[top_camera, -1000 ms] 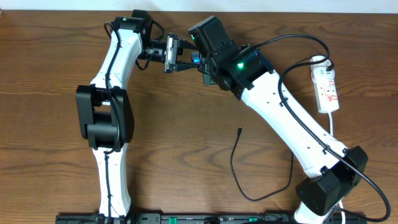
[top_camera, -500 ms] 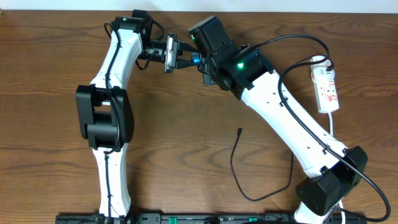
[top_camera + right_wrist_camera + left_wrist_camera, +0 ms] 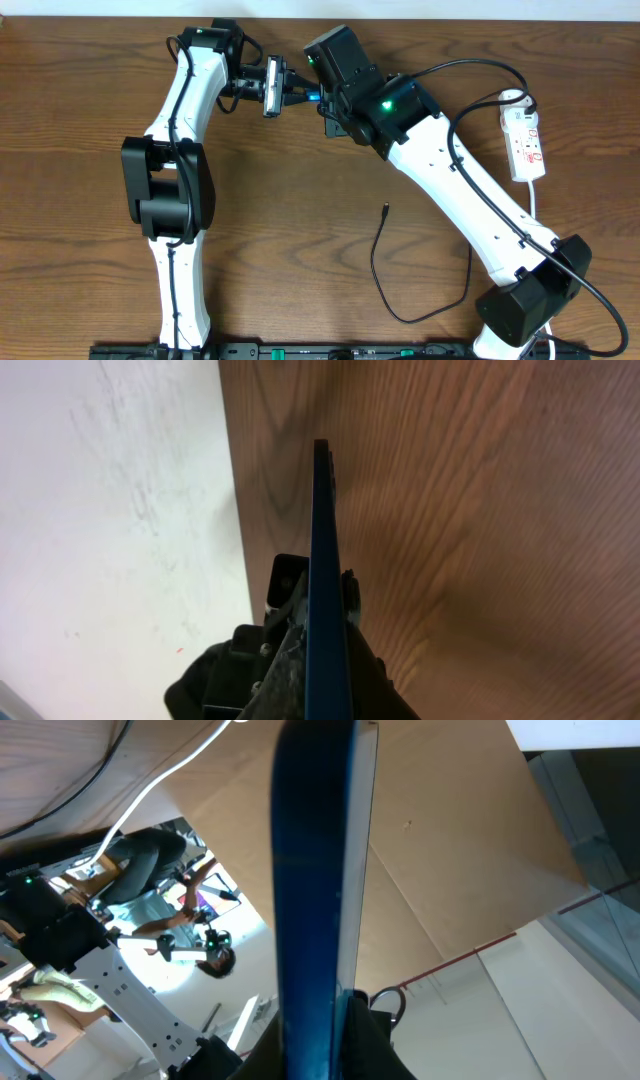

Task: Plug charger to phone and switch on socket

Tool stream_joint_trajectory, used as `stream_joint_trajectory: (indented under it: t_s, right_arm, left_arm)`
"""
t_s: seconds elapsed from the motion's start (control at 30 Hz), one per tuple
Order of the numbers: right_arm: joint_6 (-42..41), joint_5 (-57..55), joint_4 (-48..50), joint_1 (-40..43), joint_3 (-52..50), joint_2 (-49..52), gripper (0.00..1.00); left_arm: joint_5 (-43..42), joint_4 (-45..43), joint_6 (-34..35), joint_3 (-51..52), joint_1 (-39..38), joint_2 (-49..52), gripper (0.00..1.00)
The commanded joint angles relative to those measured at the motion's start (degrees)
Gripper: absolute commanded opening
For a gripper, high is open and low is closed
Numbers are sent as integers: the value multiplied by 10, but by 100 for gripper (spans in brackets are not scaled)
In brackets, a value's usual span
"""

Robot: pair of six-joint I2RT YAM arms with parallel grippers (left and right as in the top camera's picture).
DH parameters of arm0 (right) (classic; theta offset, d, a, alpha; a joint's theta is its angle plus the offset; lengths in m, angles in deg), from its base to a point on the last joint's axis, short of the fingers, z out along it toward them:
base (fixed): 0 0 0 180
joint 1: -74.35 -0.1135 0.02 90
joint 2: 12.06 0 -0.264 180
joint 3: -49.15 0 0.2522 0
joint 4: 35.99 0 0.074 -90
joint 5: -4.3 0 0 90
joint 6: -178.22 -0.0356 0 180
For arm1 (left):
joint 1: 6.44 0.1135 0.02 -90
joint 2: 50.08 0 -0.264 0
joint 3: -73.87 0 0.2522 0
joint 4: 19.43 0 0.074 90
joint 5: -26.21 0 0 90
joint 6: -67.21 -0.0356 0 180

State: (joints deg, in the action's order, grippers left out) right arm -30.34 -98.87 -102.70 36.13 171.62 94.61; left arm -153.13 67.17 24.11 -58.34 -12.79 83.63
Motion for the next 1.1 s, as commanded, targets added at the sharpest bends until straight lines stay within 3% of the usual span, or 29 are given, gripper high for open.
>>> stream_joint_trajectory:
  t_s: [0.0,0.2,0.3,0.53,0.67,0.7,0.83,1.0,1.07]
  right_arm:
    - [12,-8,3,-9,11,3,2]
    - [19,-8,3,-9,11,3,7]
    - [37,-9,6,-8,11,3,32]
    - [106,-54,8,2,12,0,68]
    - [187,-51,7,24,12,-17,89]
    - [227,-42,5,31,12,-24,99]
    - [468,42,3,97,12,-65,99]
    - [671,139,-43,197,12,-89,99]
    - [703,140,-95,230,12,-89,99]
  left_arm:
    - [-7,4,4,0,0,-23,8]
    - [-7,4,4,0,0,-23,7]
    - [-7,4,3,0,0,-23,8]
    - [-7,2,-19,0,1,-23,7]
    - [-2,-8,-34,0,2,-23,7]
    - [10,-20,-35,0,2,-22,8]
    - [75,-50,-42,0,8,-23,7]
    - [106,-53,-119,0,9,-23,7]
    - [106,-66,-173,0,9,-22,7]
